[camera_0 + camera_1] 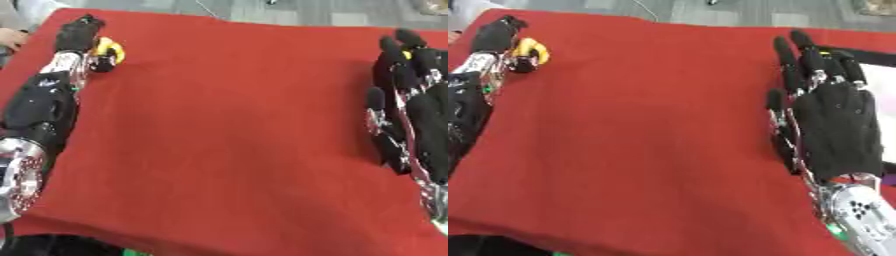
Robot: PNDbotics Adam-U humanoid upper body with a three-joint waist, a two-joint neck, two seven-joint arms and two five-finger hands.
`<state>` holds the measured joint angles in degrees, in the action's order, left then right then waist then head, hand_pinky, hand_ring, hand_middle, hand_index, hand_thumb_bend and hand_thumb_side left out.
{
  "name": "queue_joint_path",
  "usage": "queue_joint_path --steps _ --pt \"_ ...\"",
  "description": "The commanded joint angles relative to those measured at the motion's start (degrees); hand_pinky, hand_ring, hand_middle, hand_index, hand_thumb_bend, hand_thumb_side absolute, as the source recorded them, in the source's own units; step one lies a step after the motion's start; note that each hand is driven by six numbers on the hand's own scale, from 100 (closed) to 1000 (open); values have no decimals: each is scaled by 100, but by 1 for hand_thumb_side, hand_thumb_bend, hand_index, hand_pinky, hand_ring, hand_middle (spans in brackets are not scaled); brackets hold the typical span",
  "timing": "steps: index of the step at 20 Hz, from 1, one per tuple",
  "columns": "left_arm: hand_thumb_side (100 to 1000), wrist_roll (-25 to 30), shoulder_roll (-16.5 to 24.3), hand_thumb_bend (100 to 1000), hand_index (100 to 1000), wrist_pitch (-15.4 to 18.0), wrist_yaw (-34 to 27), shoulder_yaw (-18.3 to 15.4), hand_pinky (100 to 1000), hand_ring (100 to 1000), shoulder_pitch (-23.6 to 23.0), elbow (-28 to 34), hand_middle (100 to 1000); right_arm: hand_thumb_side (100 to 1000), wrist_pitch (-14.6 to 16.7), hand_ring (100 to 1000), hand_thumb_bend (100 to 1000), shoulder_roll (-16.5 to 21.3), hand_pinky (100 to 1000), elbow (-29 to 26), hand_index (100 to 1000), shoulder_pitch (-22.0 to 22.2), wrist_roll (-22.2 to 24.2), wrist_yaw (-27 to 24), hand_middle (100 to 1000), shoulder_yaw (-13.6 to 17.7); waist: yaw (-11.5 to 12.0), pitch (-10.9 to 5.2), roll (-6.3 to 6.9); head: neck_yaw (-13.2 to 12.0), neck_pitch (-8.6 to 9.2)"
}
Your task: Pick up the objects with one hand, pass them to the other hand, and then place them into the box on the other side of the table.
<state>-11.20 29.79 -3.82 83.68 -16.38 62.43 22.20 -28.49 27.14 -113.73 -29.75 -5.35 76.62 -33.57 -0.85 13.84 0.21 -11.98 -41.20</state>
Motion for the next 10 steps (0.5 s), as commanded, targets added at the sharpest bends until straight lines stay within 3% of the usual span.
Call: queue_joint_path --steps 1,10 --pt "279 186 250 245 921 -61 -104 99 862 832 118 -88 887 100 3 717 100 50 803 -86 948 -58 -11 -33 901 44 -7 -114 7 4 72" --pt "289 377 229 259 910 -96 -170 259 838 798 96 -314 849 100 -31 721 100 31 800 -86 949 -54 -39 -44 901 21 -31 -102 -4 4 85"
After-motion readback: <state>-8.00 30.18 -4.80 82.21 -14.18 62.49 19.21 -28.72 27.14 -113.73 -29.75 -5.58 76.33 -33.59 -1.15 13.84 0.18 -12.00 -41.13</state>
